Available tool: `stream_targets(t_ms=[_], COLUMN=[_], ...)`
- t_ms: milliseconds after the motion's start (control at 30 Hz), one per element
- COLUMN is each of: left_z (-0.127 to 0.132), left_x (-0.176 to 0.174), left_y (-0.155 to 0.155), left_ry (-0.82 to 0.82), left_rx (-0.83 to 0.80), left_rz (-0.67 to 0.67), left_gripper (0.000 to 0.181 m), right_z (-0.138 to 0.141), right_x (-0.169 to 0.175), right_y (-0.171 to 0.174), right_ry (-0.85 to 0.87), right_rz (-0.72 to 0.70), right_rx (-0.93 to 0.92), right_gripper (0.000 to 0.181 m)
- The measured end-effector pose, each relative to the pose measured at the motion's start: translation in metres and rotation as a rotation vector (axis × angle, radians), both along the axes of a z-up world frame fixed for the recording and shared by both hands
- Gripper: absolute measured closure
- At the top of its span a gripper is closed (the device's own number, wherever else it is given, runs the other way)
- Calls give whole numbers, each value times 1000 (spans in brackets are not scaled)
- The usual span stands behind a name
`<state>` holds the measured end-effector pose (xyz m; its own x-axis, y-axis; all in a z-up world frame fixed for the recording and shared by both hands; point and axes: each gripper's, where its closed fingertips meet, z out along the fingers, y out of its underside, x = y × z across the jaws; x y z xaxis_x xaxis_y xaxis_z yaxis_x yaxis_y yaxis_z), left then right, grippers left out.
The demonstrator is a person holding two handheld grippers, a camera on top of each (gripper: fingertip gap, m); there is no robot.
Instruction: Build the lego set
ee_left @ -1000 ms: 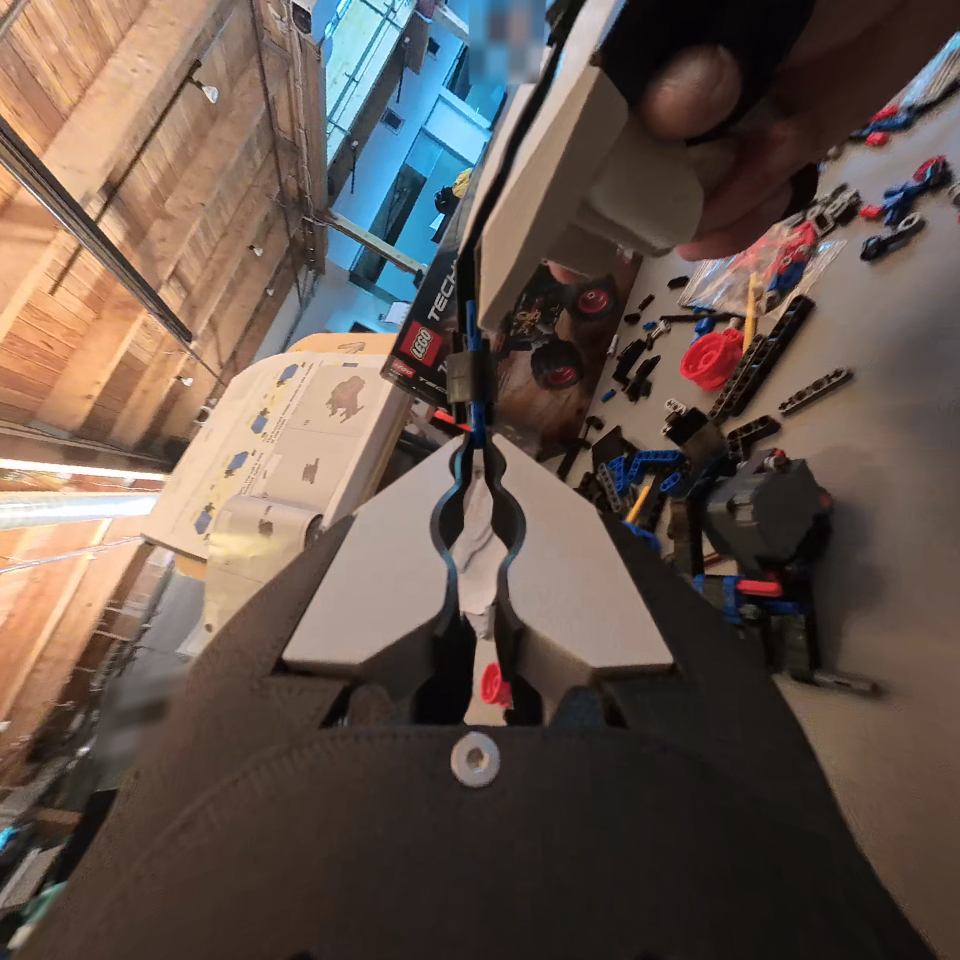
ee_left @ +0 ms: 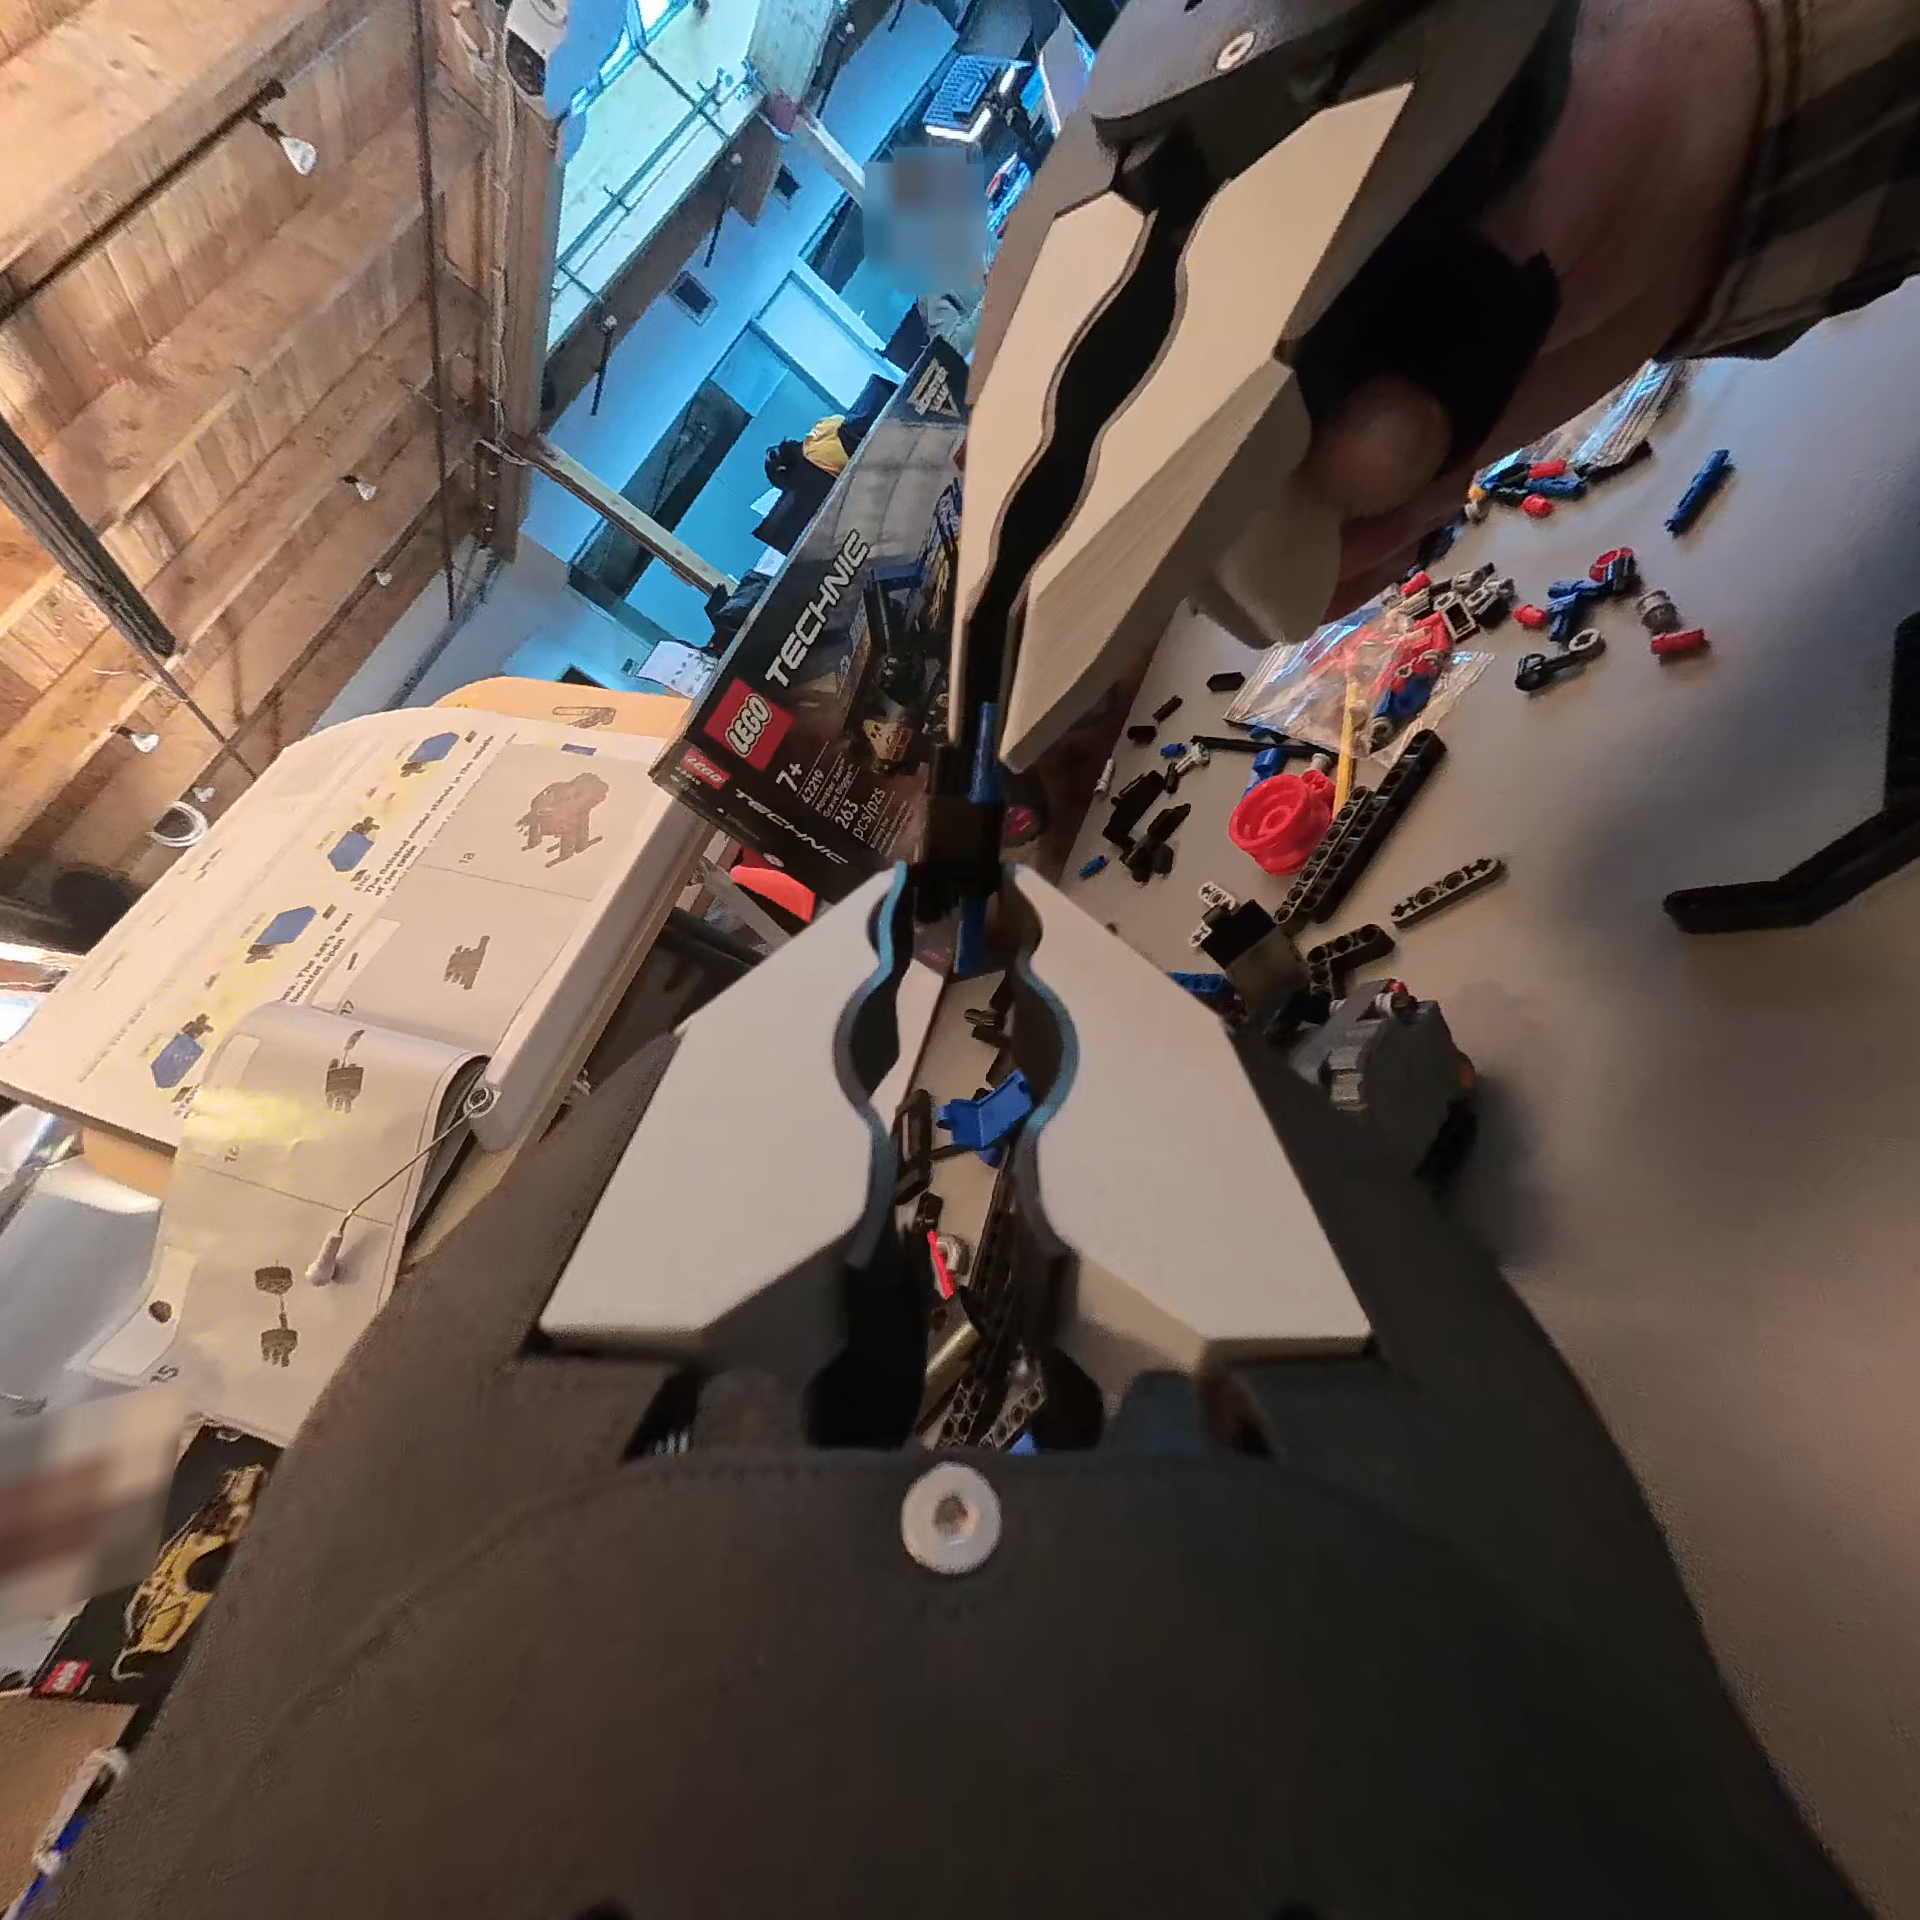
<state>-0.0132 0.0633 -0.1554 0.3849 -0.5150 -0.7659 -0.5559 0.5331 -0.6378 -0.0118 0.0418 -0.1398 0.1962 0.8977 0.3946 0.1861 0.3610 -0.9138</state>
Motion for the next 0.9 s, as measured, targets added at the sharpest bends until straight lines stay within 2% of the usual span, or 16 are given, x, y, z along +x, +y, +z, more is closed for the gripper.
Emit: stream_targets(t_ms=[100,267,500,700,900], left_z=[1,7,20,15,15], left_x=[0,-4,-3,6,8], left_y=[2,10,13,10,8], left_ry=[3,51,104,162,147], left_rx=[21,143,333,403,396], left_rz=[25,120,225,233,219], left_gripper=[168,168,168,169,169], right_z=[0,2,1,2,0], right_x=[0,3,3,-3,-2], right_y=[1,9,18,19,22], right_ry=[0,30,93,150,126], right_rz=[-11,-39,-22,-20,-67], right_rx=[3,-58,-307,-396,-346], right_gripper=[179,178,141,143,156])
